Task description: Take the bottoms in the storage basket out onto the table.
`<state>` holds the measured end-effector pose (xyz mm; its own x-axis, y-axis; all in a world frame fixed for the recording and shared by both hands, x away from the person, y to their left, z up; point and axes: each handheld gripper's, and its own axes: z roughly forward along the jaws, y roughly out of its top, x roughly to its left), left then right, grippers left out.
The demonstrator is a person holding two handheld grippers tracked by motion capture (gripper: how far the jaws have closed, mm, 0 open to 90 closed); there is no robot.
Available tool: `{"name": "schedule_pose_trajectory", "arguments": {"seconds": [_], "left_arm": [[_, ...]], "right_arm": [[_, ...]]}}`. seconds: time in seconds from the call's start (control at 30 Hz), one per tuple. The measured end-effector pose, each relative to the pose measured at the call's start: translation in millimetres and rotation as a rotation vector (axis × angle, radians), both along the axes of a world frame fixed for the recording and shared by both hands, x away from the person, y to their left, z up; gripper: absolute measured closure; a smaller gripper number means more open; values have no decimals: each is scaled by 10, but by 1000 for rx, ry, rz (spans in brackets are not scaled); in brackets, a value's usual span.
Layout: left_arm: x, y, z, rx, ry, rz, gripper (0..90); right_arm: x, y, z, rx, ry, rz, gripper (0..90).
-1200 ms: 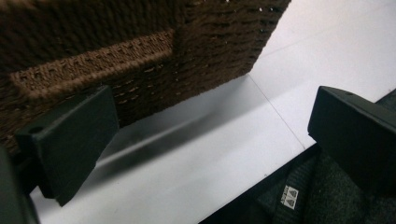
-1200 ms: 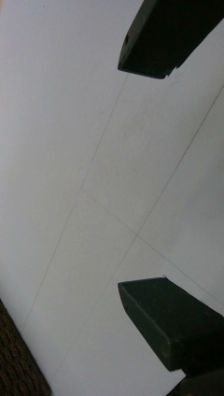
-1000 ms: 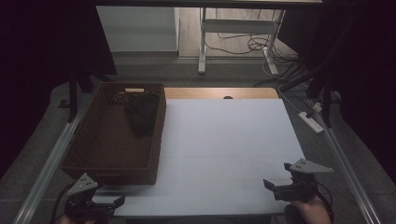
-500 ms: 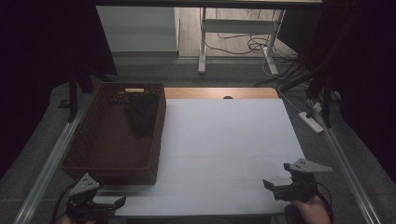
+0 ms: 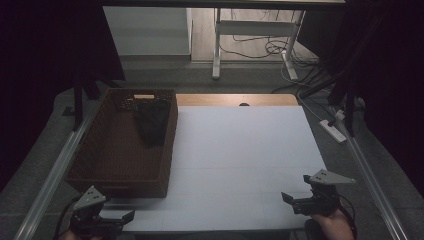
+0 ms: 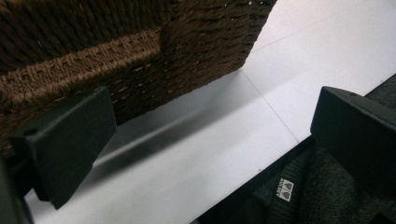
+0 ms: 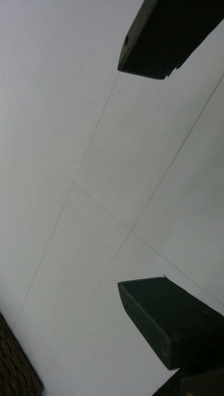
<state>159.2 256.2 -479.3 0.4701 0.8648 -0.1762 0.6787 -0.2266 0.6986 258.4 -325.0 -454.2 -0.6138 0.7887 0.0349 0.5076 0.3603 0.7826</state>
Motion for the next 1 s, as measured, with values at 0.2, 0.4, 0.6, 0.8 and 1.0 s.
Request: {"name": "schedule_pose_trajectory", "arguments": {"seconds": [0.2,0.4,0.6,0.8,1.0], "left_arm": [[-21,-6,54,-8,-23,-9,0],[-27,0,77,-3,-32,-8,0],[-38,9,121,-3,-59,-12,0],[-42,19,172,-21,-72,-25,0],[-16,4,219,-12,-61,-35,0]], "right_arm": [[3,-2,0,0,2,-2,0],[3,-2,-1,0,6,-1,0],[10,3,-5,-2,14,3,0],[18,-6,-5,3,22,-9,0],[28,-31,-4,23,32,-19,0]]}}
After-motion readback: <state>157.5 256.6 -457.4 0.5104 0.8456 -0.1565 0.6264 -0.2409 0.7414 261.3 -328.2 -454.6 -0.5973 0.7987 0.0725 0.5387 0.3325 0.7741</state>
